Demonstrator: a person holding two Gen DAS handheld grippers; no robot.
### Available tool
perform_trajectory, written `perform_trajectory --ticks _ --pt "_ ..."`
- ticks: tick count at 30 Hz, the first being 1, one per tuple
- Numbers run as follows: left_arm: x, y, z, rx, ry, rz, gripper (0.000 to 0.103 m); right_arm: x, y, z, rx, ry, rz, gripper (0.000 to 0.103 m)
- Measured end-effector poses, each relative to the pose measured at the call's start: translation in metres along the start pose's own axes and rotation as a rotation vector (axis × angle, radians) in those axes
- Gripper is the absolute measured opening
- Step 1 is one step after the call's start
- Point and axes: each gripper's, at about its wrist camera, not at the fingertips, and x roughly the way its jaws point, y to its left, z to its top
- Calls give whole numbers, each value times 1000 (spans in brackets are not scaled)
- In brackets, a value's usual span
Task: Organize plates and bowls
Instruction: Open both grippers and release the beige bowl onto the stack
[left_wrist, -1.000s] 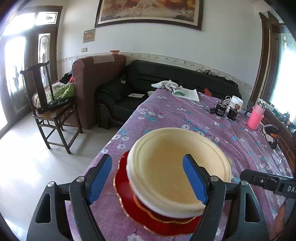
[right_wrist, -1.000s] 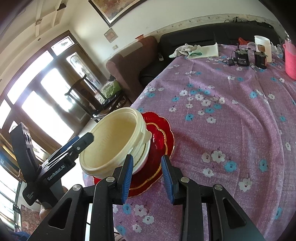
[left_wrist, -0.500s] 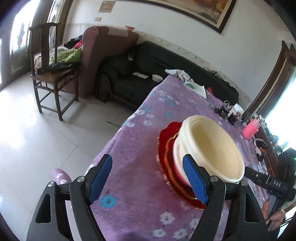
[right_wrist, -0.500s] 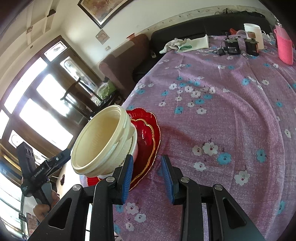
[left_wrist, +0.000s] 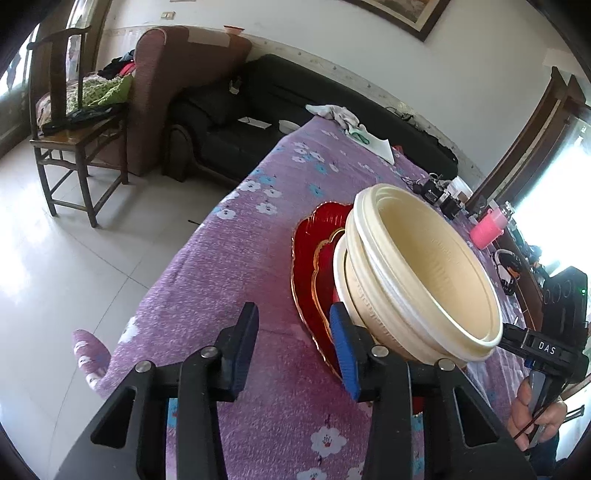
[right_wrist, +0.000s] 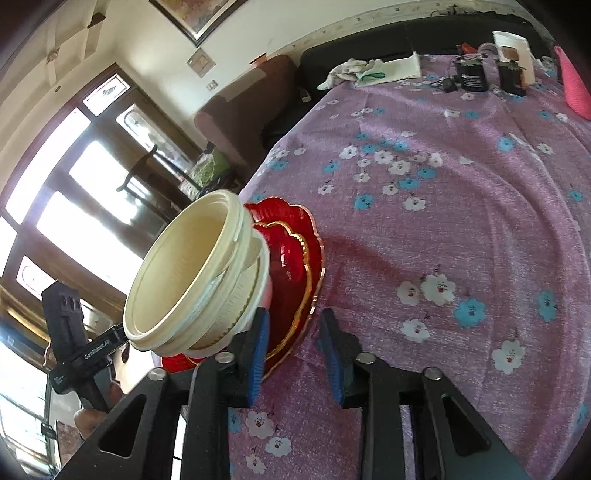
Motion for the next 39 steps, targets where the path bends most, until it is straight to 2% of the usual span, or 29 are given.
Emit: perform_trajectory --ticks 3,5,8,26,32,39 --pt "8 -4 1 14 6 0 33 7 2 0 -12 -2 -24 25" --pt "12 -6 2 25 8 4 28 9 0 1 -15 -6 -39 17" --pt "22 -11 1 33 22 1 23 14 -4 2 -6 0 -46 12" --pt "25 -15 1 48 -6 29 23 18 -10 1 21 2 -4 14" --pt "30 -30 0 67 7 19 23 8 -13 -2 4 -24 -37 14" --pt "42 -75 3 122 23 -20 23 -25 -34 -5 30 -72 -70 13"
